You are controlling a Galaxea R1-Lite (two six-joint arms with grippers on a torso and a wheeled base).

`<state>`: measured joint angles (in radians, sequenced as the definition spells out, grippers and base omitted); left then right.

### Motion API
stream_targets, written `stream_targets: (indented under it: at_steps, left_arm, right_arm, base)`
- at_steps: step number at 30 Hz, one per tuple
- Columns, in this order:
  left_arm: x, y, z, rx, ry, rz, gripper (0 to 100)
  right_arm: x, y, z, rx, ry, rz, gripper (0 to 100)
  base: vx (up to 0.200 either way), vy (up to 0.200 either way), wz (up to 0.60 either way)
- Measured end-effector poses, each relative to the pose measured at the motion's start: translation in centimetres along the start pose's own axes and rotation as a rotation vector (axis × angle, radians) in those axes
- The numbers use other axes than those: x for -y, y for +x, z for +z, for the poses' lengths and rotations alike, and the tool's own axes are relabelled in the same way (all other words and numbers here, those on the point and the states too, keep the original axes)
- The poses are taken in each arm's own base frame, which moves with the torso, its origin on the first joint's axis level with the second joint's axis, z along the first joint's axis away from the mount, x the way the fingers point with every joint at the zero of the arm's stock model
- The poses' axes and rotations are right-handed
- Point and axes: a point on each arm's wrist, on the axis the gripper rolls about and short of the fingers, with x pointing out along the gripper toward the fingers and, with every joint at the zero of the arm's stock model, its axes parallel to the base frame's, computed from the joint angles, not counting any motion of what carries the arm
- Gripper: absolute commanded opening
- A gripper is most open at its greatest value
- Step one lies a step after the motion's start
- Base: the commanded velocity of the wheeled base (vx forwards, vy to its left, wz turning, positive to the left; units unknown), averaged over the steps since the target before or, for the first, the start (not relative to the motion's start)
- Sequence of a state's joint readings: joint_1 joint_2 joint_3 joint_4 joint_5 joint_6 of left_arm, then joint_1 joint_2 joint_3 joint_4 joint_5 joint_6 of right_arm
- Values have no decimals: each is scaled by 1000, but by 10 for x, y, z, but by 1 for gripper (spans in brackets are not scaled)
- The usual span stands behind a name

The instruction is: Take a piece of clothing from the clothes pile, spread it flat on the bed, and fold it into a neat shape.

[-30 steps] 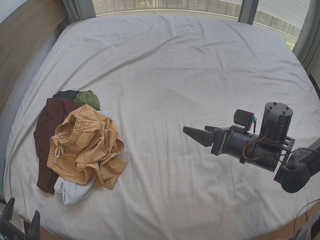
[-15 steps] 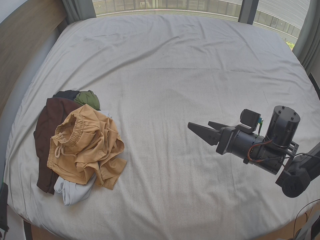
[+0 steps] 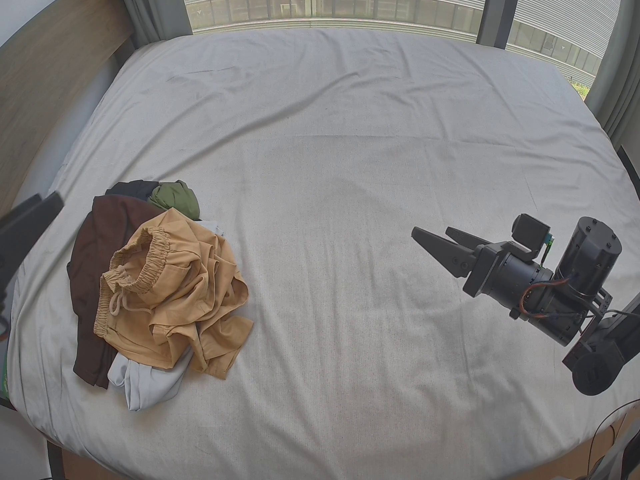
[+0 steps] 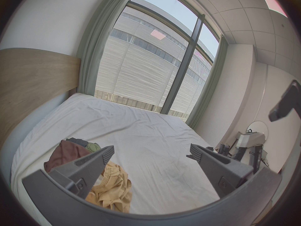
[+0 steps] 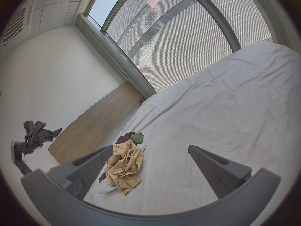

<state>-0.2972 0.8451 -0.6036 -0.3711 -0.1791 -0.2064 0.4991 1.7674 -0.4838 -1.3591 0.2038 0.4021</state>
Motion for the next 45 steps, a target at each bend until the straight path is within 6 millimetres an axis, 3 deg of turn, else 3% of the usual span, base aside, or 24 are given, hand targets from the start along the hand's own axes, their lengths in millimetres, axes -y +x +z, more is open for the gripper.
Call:
stream_targets:
  at_steps: [3,9,19,45]
  left_arm:
    - [-8,24,2,-13,-3,17,100]
    - [-38,53,-5,-74,-17,47,100]
    - [-73,74,-29,-198,-159,58,100]
    - [-102,109,-71,-358,-251,80,100]
  right_arm:
    - [3,-2,0,3,-1,-8,100]
    - [7,-4,0,1,-1,-18,100]
    - [10,-6,-1,0,-1,-28,100]
    - [19,-7,1,4,-1,-56,100]
  base:
    - [0,0,0]
    - [0,0,0]
    - [0,0,0]
    - [0,0,0]
